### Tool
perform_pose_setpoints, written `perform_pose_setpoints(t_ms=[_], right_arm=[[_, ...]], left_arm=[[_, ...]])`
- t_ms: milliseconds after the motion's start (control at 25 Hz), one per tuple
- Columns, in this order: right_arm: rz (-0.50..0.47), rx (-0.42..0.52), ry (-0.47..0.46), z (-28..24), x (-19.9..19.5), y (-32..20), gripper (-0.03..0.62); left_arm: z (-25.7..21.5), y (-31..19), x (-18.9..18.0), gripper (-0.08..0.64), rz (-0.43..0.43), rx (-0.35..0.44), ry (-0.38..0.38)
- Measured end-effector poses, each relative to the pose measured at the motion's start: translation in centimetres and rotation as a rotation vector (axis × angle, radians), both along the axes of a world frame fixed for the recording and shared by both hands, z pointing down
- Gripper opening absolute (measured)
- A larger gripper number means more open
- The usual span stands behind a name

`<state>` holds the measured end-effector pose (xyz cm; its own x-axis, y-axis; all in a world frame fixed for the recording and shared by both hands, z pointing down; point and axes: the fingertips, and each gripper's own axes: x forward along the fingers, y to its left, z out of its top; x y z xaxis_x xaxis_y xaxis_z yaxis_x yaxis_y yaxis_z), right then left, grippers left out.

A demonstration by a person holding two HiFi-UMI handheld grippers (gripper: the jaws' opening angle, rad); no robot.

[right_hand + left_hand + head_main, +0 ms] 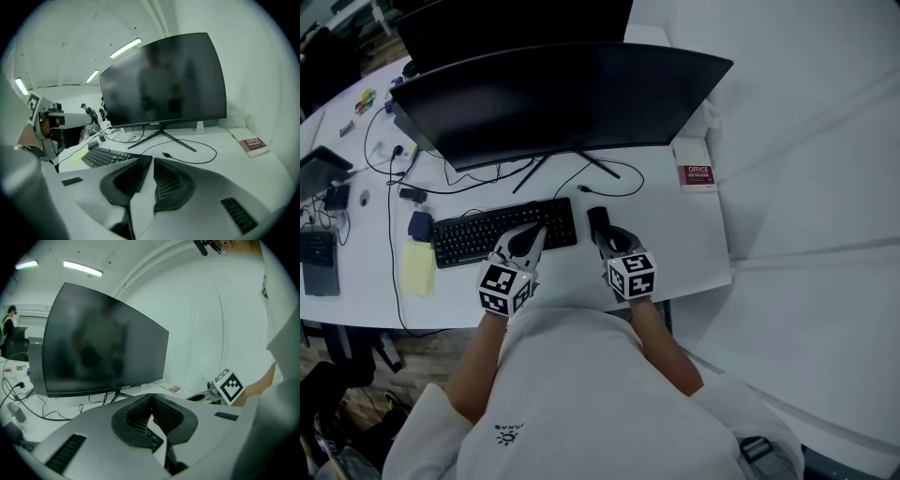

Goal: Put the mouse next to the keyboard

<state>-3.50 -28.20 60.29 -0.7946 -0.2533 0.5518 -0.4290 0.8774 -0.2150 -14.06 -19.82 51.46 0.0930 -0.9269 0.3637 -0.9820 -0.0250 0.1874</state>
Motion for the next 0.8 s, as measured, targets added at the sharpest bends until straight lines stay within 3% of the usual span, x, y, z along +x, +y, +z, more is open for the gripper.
perform_pose_setpoints(t_ms=[200, 480, 800], right_arm=[[-0.028, 0.029, -0.071, -3.8, 1.0, 0.5, 0.032], [-0.008, 0.044, -0.219, -9.5, 2.6, 0.6, 0.018], [0.007, 0.073, -0.223, -11.0, 4.5, 0.6, 0.018]], left_arm=[[-2.0, 0.3, -0.1, 0.009, -0.004, 0.041, -0.011], [-3.7, 1.3, 0.1, 0.008, -0.003, 0.076, -0.033], [-3.4, 2.2, 0.1, 0.008, -0.024, 0.068, -0.018]])
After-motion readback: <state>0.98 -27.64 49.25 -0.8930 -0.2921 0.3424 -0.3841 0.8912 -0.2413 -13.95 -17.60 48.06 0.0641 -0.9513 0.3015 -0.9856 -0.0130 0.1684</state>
